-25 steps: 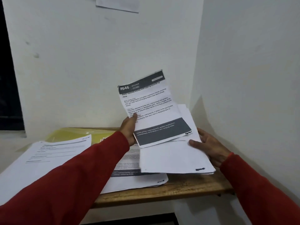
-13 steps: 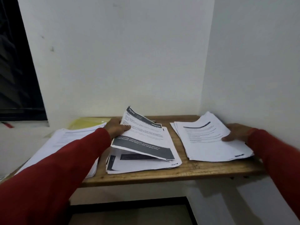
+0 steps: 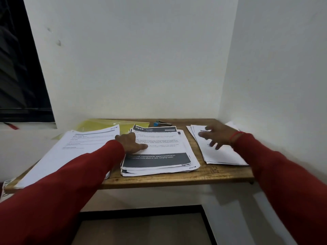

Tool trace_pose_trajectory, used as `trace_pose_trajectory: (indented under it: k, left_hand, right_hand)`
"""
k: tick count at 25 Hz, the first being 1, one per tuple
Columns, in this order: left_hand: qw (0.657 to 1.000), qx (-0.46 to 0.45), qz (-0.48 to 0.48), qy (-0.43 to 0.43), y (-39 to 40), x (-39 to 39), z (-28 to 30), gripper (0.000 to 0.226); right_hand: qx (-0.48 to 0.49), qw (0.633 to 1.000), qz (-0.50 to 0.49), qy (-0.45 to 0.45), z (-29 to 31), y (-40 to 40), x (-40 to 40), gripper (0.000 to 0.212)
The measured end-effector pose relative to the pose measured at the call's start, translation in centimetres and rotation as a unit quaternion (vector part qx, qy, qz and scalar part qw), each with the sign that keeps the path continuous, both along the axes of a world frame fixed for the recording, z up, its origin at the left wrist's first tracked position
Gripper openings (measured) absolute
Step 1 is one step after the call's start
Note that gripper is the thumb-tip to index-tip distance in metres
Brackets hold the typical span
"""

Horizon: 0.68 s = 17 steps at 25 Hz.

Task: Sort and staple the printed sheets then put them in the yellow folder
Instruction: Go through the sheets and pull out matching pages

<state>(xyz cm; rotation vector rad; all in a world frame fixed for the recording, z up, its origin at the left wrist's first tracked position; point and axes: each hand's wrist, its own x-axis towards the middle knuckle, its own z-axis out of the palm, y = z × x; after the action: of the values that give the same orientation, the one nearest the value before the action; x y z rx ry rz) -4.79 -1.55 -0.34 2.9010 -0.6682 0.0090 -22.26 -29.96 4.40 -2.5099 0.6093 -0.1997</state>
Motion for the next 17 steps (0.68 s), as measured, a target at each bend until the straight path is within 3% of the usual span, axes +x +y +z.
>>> trace_pose_trajectory:
  k: [4,6,9,13,15,17]
  left_hand:
    - [1.0,0.003,-0.009,0.006,0.0,-1.9,-0.1,0.067]
    - [0.994,-0.093,0.005,0.058,0.0,-2.0,-0.1,0.071]
    - [0.935,-0.304,0.05,0.177,-0.3,-1.1,1.2,0.092]
    - [0.862,-0.459,0.09,0.194,-0.3,-0.9,0.9,0.063]
    - [0.825,-0.532,0.055,0.183,-0.4,-1.1,-0.2,0.054]
    - [0.774,-0.611,-0.007,0.168,-0.4,-1.7,0.1,0.046]
  right_hand:
    - [-0.069,0.994,0.062,0.051,-3.3,4.8,3.1,0.066]
    - [-0.062,0.996,0.063,0.025,-3.7,6.3,3.7,0.074]
    - [-0.049,0.998,0.048,0.004,-3.7,7.5,4.6,0.07]
    - [0.058,0.994,0.058,-0.073,-3.7,7.3,4.8,0.077]
    - [0.123,0.985,0.051,-0.111,-3.9,6.6,4.2,0.077]
    - [0.261,0.951,0.029,-0.164,-4.2,5.6,4.0,0.093]
